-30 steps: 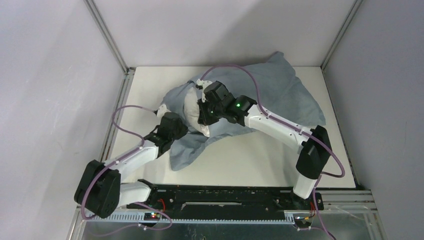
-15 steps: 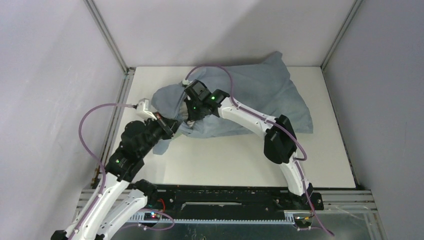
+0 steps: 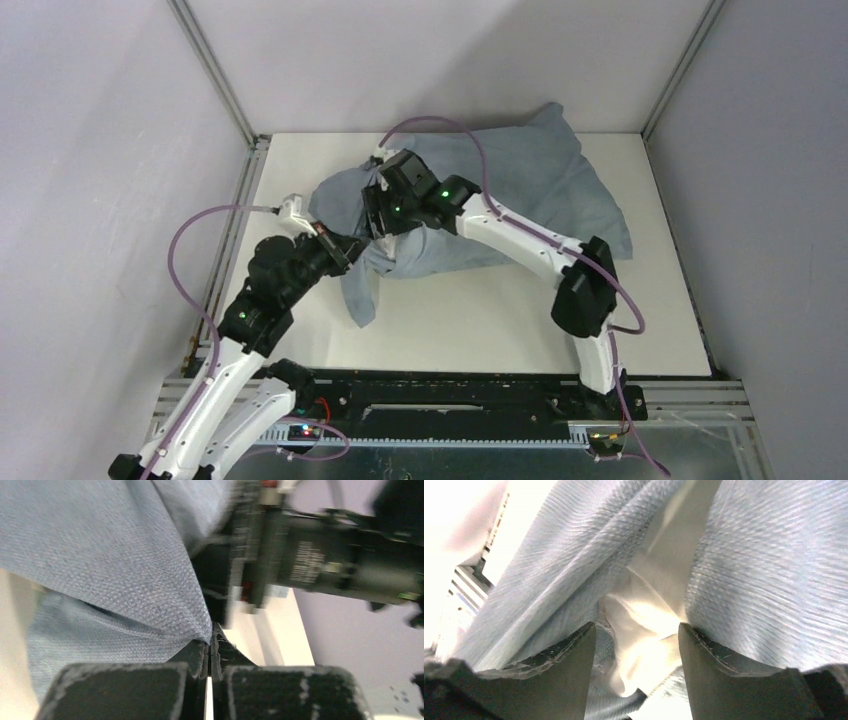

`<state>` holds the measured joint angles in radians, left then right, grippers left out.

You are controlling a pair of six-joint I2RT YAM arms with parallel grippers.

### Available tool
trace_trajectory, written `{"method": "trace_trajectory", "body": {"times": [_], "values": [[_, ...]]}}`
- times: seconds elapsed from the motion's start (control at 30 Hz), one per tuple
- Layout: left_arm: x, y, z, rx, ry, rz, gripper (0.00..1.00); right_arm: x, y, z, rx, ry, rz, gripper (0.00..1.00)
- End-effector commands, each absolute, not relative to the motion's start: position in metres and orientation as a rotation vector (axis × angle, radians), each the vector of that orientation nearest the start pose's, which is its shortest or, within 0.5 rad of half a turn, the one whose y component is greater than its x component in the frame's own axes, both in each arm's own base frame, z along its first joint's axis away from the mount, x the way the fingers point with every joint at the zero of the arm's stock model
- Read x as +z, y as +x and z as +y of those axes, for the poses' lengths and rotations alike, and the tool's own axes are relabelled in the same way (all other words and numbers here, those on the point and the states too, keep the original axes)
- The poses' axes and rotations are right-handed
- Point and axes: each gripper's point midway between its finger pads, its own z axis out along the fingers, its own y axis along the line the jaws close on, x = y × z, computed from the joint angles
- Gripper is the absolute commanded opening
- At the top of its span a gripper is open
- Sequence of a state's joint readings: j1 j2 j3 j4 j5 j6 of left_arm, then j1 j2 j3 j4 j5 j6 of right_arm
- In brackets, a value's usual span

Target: Put the pillow into the pillowcase

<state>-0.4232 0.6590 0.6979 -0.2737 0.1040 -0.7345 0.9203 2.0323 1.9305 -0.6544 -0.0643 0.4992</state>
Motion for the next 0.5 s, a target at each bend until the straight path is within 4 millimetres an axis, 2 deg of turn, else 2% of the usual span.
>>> {"method": "trace_trajectory", "body": {"times": [0.0, 0.1, 0.2, 0.3, 0.37, 0.43, 0.47], "values": [[0.244, 0.248, -0.140, -0.820, -0.301, 1.899, 0.00, 0.293, 0.307, 0.437, 0.780, -0.495, 2.143, 0.60], [0.252, 0.250, -0.138, -0.807, -0.291, 1.895, 0.00, 0.273, 0.318, 0.425, 0.624, -0.471, 2.186, 0.48], [0.270, 0.253, -0.142, -0.824, -0.257, 1.870, 0.00, 0.245, 0.322, 0.423, 0.520, -0.472, 2.220, 0.47], [0.311, 0.254, -0.149, -0.881, -0.217, 1.801, 0.00, 0.195, 0.329, 0.424, 0.430, -0.476, 2.299, 0.45], [0.349, 0.248, -0.152, -0.920, -0.187, 1.731, 0.00, 0.160, 0.331, 0.424, 0.369, -0.485, 2.360, 0.39], [0.379, 0.241, -0.155, -0.954, -0.157, 1.677, 0.00, 0.132, 0.330, 0.427, 0.353, -0.502, 2.407, 0.37], [0.387, 0.238, -0.156, -0.969, -0.148, 1.663, 0.00, 0.124, 0.328, 0.429, 0.354, -0.510, 2.422, 0.37]]}}
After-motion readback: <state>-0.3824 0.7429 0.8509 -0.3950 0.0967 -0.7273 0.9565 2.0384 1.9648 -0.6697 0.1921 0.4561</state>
